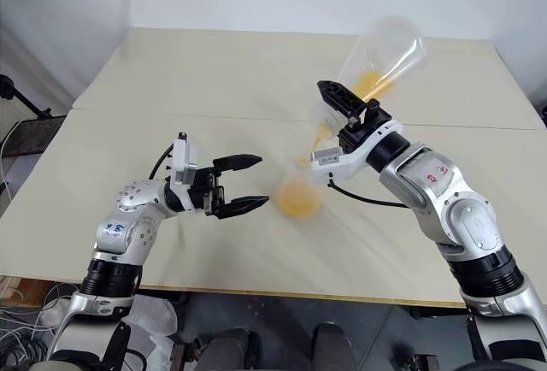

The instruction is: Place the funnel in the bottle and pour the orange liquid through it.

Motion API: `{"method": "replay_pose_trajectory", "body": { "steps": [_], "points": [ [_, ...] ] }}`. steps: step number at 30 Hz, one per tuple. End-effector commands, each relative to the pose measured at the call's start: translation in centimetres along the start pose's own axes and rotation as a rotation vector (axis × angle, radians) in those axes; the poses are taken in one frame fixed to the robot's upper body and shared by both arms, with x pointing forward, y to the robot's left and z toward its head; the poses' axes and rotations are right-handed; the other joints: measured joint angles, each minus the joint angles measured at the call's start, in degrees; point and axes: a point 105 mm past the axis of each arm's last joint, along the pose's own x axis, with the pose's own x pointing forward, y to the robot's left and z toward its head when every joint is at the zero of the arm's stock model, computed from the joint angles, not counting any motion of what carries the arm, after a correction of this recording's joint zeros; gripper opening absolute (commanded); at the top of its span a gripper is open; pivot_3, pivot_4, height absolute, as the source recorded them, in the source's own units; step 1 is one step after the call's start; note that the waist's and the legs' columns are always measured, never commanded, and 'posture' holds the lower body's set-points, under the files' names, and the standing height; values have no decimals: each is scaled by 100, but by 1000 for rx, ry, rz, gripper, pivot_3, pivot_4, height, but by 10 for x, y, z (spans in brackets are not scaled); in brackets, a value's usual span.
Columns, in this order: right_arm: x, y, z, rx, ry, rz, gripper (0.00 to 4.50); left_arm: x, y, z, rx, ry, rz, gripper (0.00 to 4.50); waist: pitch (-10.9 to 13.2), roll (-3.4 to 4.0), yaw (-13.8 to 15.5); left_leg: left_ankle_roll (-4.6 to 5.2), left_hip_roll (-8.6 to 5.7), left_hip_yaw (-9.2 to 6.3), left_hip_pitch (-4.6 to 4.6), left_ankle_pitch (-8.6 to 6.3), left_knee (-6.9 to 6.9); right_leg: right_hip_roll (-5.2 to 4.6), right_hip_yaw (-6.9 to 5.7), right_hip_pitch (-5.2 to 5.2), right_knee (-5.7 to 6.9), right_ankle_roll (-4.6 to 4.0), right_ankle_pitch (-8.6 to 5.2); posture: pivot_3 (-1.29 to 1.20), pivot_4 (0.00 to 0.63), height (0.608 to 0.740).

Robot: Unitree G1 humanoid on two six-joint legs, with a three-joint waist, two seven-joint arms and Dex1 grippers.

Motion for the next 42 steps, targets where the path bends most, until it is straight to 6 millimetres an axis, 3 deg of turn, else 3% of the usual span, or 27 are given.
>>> {"method": "replay_pose_trajectory", "body": {
  "steps": [1,42],
  "points": [
    [1,-20,-5,-23,15,-81,2481,1,-3,8,39,-16,-8,4500,0,0,0,0,0,0,0,0,0,0,0,0,0,0,0,0,150,740],
    [3,-25,-1,-66,-9,-126,2481,-1,-5,10,43,-23,21,4500,0,0,-1,0,0,0,0,0,0,0,0,0,0,0,0,0,150,740]
  ]
}}
